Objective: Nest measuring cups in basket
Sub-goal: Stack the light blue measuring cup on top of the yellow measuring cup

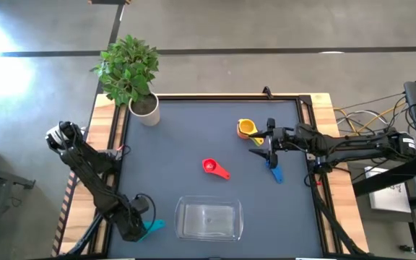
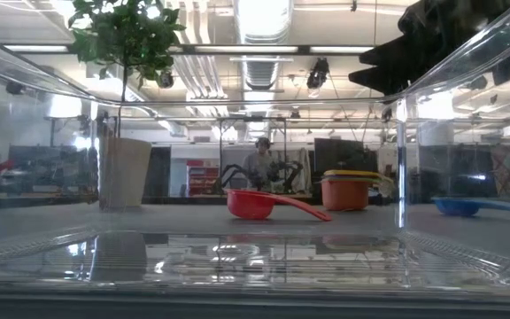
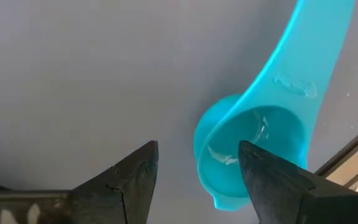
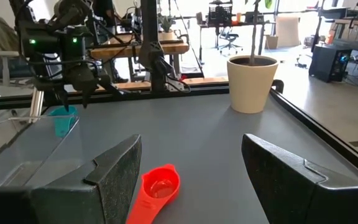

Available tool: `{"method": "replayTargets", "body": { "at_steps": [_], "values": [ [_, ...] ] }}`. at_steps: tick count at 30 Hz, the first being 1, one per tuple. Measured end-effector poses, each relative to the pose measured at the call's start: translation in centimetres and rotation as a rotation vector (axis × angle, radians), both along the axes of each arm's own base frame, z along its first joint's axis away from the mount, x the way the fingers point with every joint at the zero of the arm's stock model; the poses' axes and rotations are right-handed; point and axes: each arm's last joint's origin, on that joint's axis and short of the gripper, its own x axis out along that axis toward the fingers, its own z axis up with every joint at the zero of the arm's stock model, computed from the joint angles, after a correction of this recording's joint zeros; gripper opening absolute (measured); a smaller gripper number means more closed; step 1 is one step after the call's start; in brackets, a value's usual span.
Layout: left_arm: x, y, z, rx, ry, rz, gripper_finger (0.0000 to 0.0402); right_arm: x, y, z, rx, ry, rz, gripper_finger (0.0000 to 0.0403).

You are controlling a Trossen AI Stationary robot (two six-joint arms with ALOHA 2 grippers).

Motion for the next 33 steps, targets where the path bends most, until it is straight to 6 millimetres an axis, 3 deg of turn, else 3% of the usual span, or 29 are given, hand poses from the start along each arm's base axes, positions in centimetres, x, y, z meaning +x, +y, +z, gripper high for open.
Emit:
{"method": "replayTargets", "body": {
  "at_steps": [5,8,15,17,24,30,33],
  "values": [
    [-0.2,0.2,-1.0,-0.017,-0.003,0.011,0.0191,0.0,0.0,0.0,0.001,0.001,0.001,0.0265],
    [-0.4,0.4,-1.3,-0.02,0.021,0.014,0.0164,0.0,0.0,0.0,0.008,0.0,0.001,0.0265],
    [-0.5,0.7,-1.6,-0.012,0.027,0.012,0.0027,0.0,0.0,0.0,0.016,-0.004,-0.001,0.0265],
    [-0.4,0.6,-1.4,-0.017,0.022,0.008,0.001,0.0,0.0,0.1,0.016,-0.009,-0.002,0.0265],
    [-0.1,1.4,2.3,0.053,0.026,0.032,0.0002,0.6,-0.1,2.0,0.041,-0.044,0.005,0.0265],
    [0.7,4.2,6.7,0.203,0.033,0.162,0.0001,2.1,-0.3,3.7,-0.028,0.048,0.024,0.0265],
    [1.9,5.9,8.0,0.269,-0.004,0.209,0.0001,3.2,-0.5,4.2,-0.083,0.095,0.032,0.0265]
  ]
}}
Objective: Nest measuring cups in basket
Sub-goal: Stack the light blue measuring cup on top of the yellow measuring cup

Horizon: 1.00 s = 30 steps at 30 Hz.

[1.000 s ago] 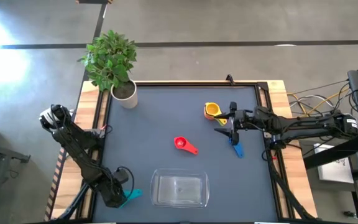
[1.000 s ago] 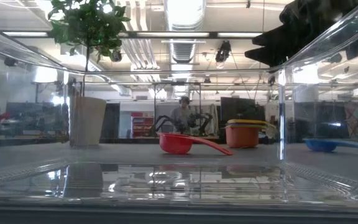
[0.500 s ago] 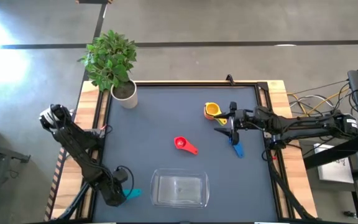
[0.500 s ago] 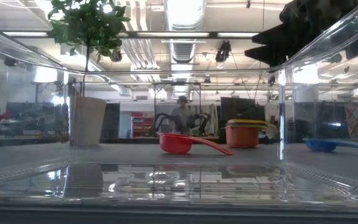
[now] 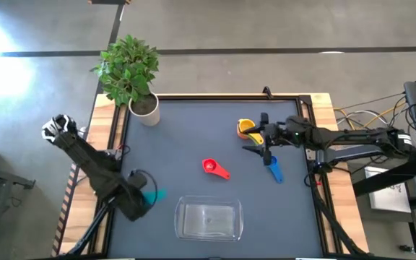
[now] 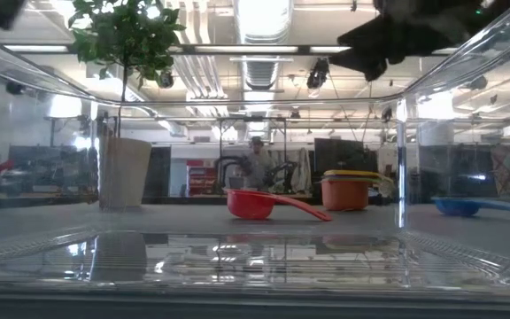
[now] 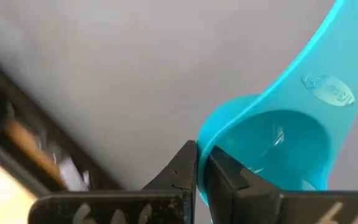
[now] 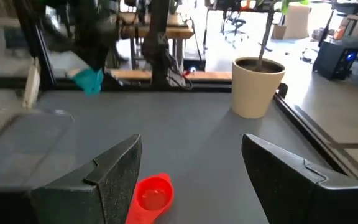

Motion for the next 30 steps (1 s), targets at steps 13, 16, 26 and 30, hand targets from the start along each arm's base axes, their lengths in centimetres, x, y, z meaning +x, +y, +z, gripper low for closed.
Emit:
{"method": "replayTargets", "body": {
  "at_steps": [13,16,26,30],
  "values": [
    [7.0,8.6,2.6,0.173,-0.173,-0.071,0.0,5.1,-0.6,0.3,-0.122,0.094,0.146,0.0279],
    [8.5,10.1,2.7,0.195,-0.205,-0.1,0.0,6.3,-0.8,-0.1,-0.144,0.12,0.173,0.0292],
    [13.1,12.8,2.5,0.278,-0.196,-0.189,0.0,10.2,-1.5,-0.9,-0.191,0.165,0.178,0.0339],
    [15.0,13.3,2.5,0.294,-0.198,-0.237,0.0,11.8,-1.9,-0.9,-0.206,0.174,0.165,0.034]
  ]
}}
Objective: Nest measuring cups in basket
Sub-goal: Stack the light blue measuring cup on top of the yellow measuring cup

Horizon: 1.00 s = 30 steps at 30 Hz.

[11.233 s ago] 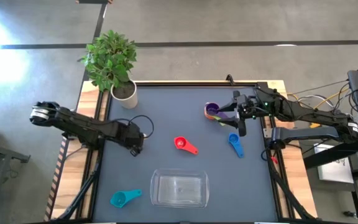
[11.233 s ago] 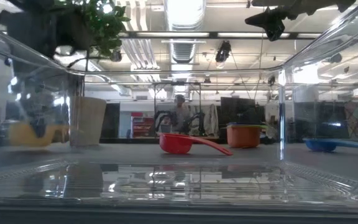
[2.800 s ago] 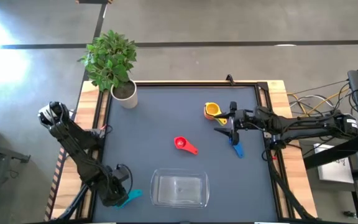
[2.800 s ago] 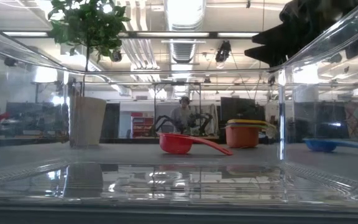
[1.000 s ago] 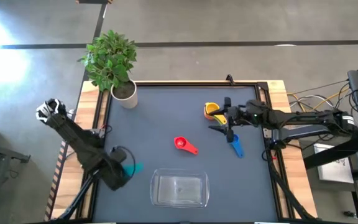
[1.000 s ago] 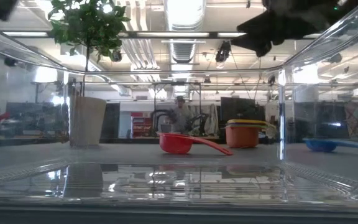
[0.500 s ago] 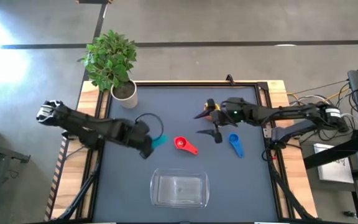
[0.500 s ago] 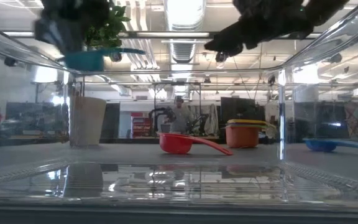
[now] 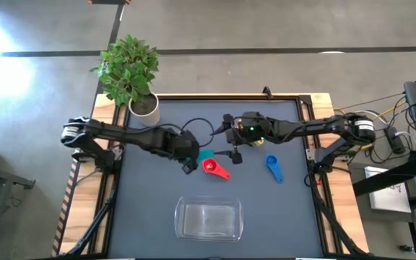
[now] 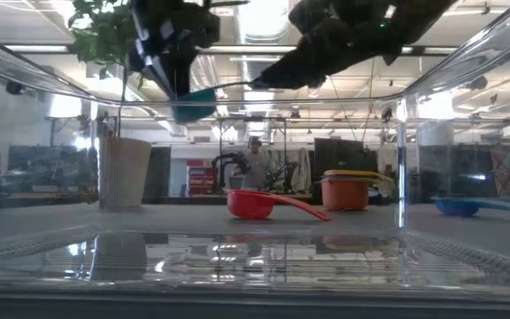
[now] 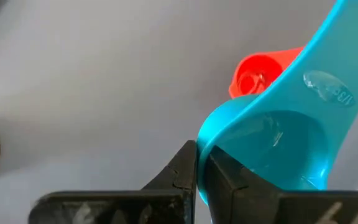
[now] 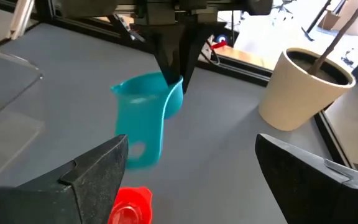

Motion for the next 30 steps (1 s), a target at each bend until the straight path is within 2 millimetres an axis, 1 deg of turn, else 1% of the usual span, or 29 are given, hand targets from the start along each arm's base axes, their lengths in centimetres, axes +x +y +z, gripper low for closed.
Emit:
{"method": "replayTargets", "body": {
  "at_steps": [4,8,19,25,30],
  "values": [
    [1.1,0.5,0.1,0.011,0.013,-0.02,0.0,1.2,-0.2,-0.2,-0.003,0.017,0.006,0.0341],
    [1.4,1.2,0.1,0.002,0.015,-0.017,0.0,1.8,-0.1,-0.4,-0.005,0.045,0.012,0.034],
    [1.8,2.8,0.5,-0.03,-0.042,-0.008,0.0,2.1,0.5,-1.2,-0.013,0.083,0.037,0.0341],
    [2.0,2.9,0.5,-0.056,-0.061,-0.019,0.0,2.3,0.5,-1.6,-0.014,0.096,0.039,0.0338],
    [2.1,2.8,0.4,-0.075,-0.057,-0.023,0.0,2.2,0.5,-1.3,-0.016,0.086,0.04,0.0321]
  ]
}}
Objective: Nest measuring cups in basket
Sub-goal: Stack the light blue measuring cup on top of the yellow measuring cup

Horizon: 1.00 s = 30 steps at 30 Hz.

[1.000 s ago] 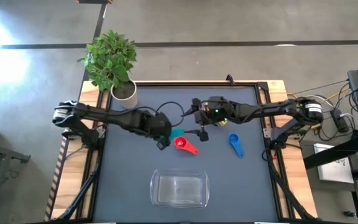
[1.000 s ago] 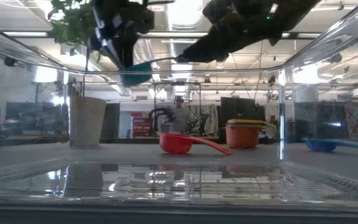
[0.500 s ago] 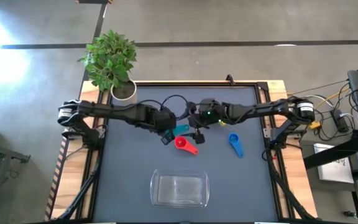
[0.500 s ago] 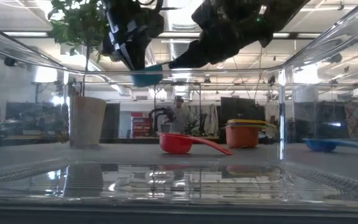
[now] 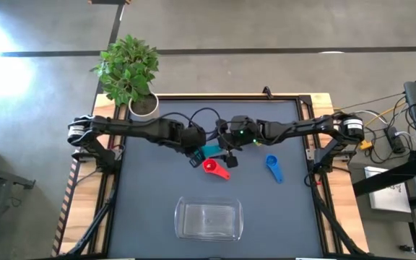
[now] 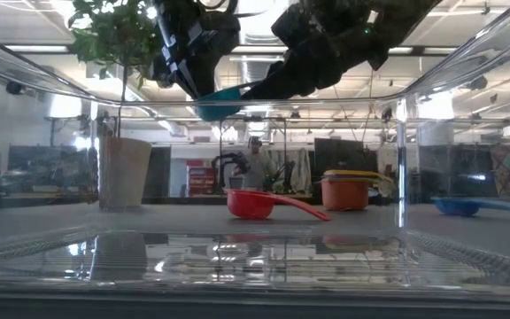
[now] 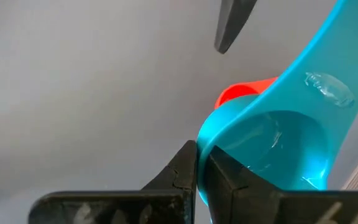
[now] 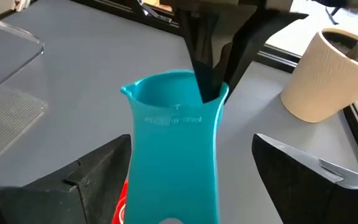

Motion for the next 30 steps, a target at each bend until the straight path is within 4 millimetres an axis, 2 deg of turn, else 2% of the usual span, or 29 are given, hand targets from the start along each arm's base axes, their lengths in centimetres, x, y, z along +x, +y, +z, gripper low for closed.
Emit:
{"method": "replayTargets", "body": {
  "at_steps": [8,17,30],
  "values": [
    [0.1,0.1,-0.1,-0.002,-0.009,0.008,0.0,-0.1,0.1,0.2,0.016,-0.004,-0.005,0.0288],
    [0.0,0.2,-1.3,-0.012,-0.007,0.01,0.0,-0.1,0.1,0.1,0.042,0.01,-0.016,0.0254],
    [0.2,0.2,-1.6,-0.026,-0.025,0.002,0.0,-0.2,0.1,-0.2,0.047,0.043,-0.018,0.0248]
  ]
}}
